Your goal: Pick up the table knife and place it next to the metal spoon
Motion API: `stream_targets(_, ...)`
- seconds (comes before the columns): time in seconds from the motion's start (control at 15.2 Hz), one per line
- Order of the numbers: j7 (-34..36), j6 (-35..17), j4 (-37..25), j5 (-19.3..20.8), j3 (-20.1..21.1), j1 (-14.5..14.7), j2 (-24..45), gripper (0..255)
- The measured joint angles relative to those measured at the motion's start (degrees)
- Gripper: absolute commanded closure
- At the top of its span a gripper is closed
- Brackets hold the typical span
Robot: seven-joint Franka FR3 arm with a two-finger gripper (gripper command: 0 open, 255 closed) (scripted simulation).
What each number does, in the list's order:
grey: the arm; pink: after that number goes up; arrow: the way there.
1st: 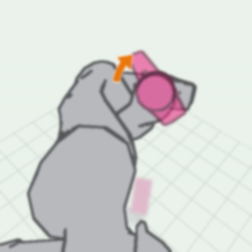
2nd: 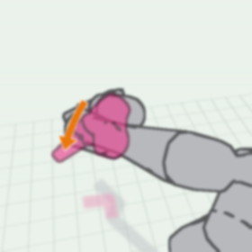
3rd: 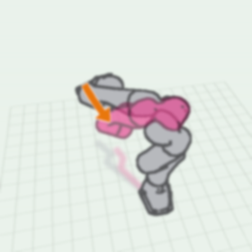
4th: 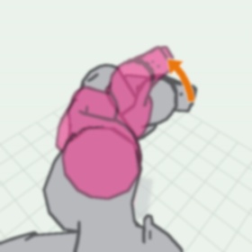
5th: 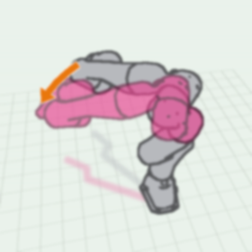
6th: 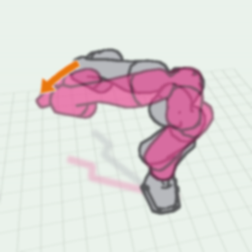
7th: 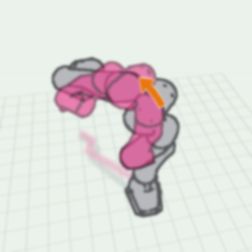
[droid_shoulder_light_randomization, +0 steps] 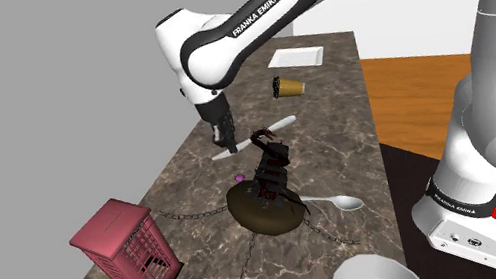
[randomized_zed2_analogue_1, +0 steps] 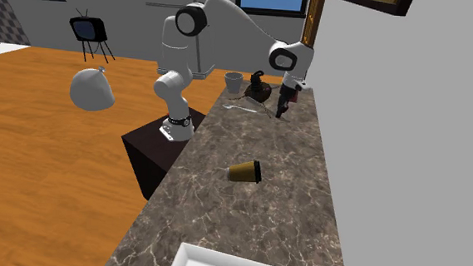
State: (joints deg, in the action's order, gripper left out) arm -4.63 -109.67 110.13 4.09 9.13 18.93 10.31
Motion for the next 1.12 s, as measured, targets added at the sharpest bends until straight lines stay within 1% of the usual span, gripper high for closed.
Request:
stream_targets(0.53, 0.51, -4.97, 2.67, 0.55, -0.13, 0.06, 2.28, 255)
stream_targets(0.86, 0.54, -5.43, 2.94, 0.60, -0.16, 0.05, 2.49, 255)
stream_targets(0.92, 0.54, -5.44, 2.93, 0.61, -0.16, 0.05, 2.51, 0)
stream_targets(1.12, 0.53, -5.46, 2.91, 0.60, -0.15, 0.07, 2.57, 0)
